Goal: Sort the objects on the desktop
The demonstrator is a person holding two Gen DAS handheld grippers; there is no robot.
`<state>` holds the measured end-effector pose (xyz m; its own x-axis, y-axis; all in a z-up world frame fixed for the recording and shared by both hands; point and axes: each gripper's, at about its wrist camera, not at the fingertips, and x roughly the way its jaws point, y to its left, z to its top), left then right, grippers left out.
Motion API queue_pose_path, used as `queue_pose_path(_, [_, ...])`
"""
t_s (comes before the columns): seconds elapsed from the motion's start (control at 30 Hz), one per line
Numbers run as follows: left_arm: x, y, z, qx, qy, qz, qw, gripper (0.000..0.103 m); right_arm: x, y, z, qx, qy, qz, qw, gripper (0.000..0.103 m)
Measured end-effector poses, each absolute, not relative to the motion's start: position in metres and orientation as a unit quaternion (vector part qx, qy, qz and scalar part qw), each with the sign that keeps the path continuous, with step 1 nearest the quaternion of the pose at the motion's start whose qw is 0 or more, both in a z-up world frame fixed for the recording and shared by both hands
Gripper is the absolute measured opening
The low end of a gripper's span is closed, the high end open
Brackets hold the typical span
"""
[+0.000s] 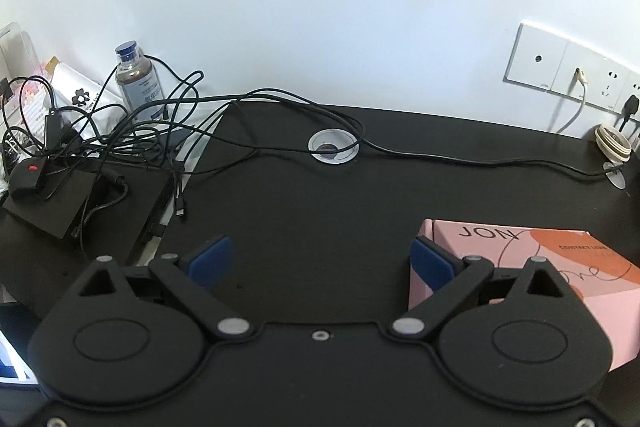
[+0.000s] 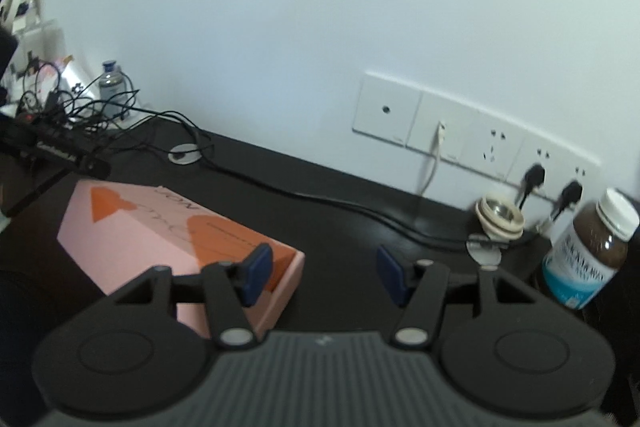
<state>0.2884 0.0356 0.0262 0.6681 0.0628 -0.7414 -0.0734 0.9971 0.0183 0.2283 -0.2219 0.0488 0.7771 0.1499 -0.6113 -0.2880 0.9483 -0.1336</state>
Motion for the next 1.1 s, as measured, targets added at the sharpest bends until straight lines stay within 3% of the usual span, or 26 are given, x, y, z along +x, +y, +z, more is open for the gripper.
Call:
queue_pose_path(0.13, [0.286, 0.031, 0.025, 0.004, 0.409, 0.031, 0.912, 0.098, 0.224, -0.217, 0.054, -0.088, 0.318, 0.133, 0.935, 0.058])
queue_pose_path(0.23, [0.285, 0.026, 0.022, 0.018, 0.41, 0.03, 0.911, 0.098, 0.219, -0.209, 0.053, -0.077, 0.326, 0.14, 0.932, 0.067])
queue_pose_path(0.33, [0.282, 0.017, 0.019, 0.034, 0.417, 0.029, 0.908, 0.098, 0.219, -0.205, 0.046, -0.065, 0.342, 0.135, 0.928, 0.069])
queue_pose_path(0.43, [0.277, 0.011, 0.015, 0.053, 0.415, 0.038, 0.907, 0.098, 0.22, -0.206, 0.04, -0.044, 0.358, 0.116, 0.926, 0.081])
queue_pose_path(0.57, [0.275, 0.012, 0.015, 0.044, 0.419, 0.046, 0.906, 0.098, 0.22, -0.209, 0.037, -0.025, 0.363, 0.108, 0.925, 0.087])
queue_pose_path(1.1, [0.27, 0.004, 0.013, 0.047, 0.42, 0.076, 0.903, 0.099, 0.223, -0.217, 0.019, 0.046, 0.39, 0.067, 0.917, 0.089])
